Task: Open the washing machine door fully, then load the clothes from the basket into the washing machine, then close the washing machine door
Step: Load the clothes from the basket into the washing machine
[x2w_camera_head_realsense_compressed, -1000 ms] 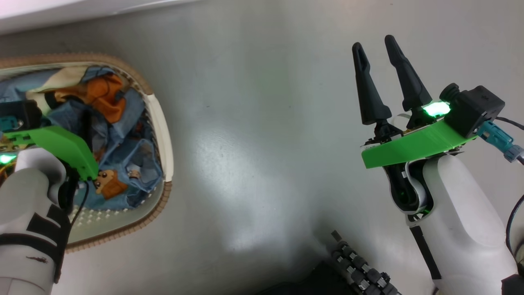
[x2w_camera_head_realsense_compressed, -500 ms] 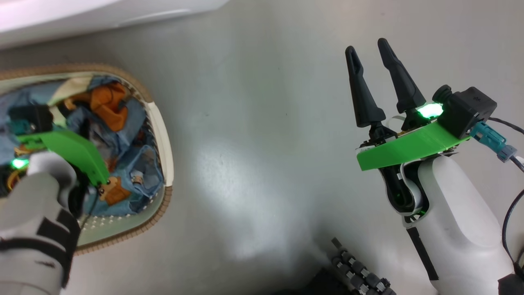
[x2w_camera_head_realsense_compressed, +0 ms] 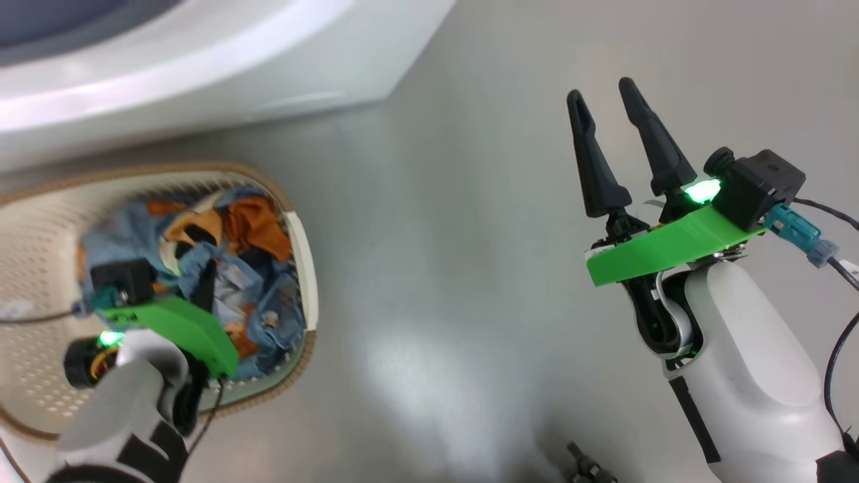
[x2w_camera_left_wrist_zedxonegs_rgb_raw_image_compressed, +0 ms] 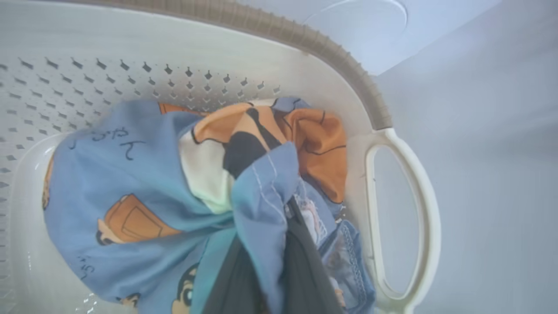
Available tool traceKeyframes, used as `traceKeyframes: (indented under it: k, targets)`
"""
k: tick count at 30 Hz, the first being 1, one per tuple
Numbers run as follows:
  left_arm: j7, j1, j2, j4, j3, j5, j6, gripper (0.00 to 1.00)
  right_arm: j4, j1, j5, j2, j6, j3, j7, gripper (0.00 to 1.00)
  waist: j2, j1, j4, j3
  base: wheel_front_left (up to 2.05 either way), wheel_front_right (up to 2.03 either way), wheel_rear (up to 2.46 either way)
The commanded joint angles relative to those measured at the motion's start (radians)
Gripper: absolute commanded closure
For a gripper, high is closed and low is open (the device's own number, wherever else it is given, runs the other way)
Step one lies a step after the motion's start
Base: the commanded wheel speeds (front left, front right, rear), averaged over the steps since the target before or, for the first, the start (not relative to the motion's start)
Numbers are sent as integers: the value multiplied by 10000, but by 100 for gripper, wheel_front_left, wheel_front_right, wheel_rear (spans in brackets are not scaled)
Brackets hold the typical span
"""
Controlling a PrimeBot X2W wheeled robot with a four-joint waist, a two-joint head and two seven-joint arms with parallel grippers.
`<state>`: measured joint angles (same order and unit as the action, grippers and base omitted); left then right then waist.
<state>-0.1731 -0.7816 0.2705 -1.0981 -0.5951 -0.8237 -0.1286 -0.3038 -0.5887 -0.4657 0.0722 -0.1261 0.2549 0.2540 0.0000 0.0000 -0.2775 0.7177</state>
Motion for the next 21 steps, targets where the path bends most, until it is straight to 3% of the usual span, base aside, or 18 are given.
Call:
traceKeyframes:
  k: [1, 13, 21]
  targets:
    - [-250, 457, 244, 315, 78, -215, -20, 100, 110, 388, -30, 90, -46, 170, 78, 0, 0, 0, 390, -1065, 0, 0, 0]
    - [-870, 1992, 332, 1818, -273, -1172, -21, 100, -428, 1291, -212, 425, -46, 108, 78, 0, 0, 0, 887, -3513, 0, 0, 0]
    - [-884, 2758, 323, 3415, 805, -422, -21, 100, -570, 1837, -290, 601, -46, 35, 78, 0, 0, 0, 1261, -4518, 0, 0, 0]
